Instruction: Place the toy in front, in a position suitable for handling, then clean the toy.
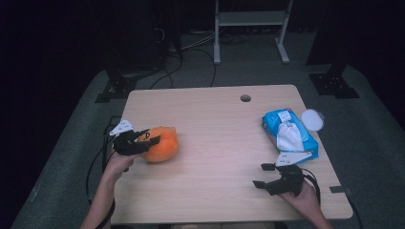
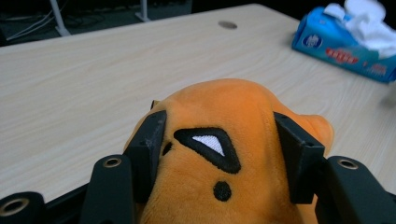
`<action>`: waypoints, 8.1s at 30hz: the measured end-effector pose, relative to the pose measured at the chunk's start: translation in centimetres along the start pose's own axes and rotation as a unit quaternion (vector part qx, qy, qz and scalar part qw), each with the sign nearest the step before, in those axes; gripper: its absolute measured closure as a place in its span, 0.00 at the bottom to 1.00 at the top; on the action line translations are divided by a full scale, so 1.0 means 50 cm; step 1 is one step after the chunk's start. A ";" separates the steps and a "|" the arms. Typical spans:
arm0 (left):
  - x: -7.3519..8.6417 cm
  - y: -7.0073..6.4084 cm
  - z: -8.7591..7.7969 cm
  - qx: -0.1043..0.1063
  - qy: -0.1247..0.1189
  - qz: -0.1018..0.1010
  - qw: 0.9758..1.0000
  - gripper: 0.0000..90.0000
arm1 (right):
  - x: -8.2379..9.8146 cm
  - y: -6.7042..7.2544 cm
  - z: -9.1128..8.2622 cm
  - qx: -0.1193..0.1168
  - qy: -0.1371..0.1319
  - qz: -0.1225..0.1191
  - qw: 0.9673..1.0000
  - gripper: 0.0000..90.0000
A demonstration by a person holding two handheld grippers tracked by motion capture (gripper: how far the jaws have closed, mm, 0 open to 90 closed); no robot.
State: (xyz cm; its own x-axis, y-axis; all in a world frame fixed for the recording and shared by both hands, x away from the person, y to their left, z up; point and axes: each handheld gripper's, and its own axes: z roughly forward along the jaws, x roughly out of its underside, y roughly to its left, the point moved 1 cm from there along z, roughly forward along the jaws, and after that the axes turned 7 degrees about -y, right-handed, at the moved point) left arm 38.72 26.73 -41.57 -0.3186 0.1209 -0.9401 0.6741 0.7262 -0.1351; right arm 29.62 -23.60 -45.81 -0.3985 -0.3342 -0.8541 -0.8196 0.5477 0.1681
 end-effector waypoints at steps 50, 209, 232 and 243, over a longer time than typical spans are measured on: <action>-0.015 -0.320 0.199 0.183 0.008 0.087 0.979 0.48 | -0.003 -0.018 -0.035 0.023 -0.035 0.010 0.999 0.25; 0.030 -0.328 0.195 0.230 0.052 0.131 0.963 0.11 | -0.120 -0.016 0.061 -0.079 -0.068 0.055 0.993 0.97; 0.031 -0.326 0.195 0.233 0.049 0.138 0.962 0.11 | -0.228 0.058 0.054 -0.138 -0.116 0.018 0.983 0.97; 0.033 -0.331 0.197 0.238 0.049 0.144 0.959 0.11 | -0.145 0.025 0.111 -0.052 -0.069 -0.002 0.996 0.82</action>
State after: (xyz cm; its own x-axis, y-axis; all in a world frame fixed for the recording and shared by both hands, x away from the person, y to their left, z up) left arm 33.59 8.27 -43.96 -0.1177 0.3501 -0.9293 0.9644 0.2635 -0.0229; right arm 33.77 -16.22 -42.13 -0.3415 -0.2242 -0.9127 -0.8617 0.4623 0.2089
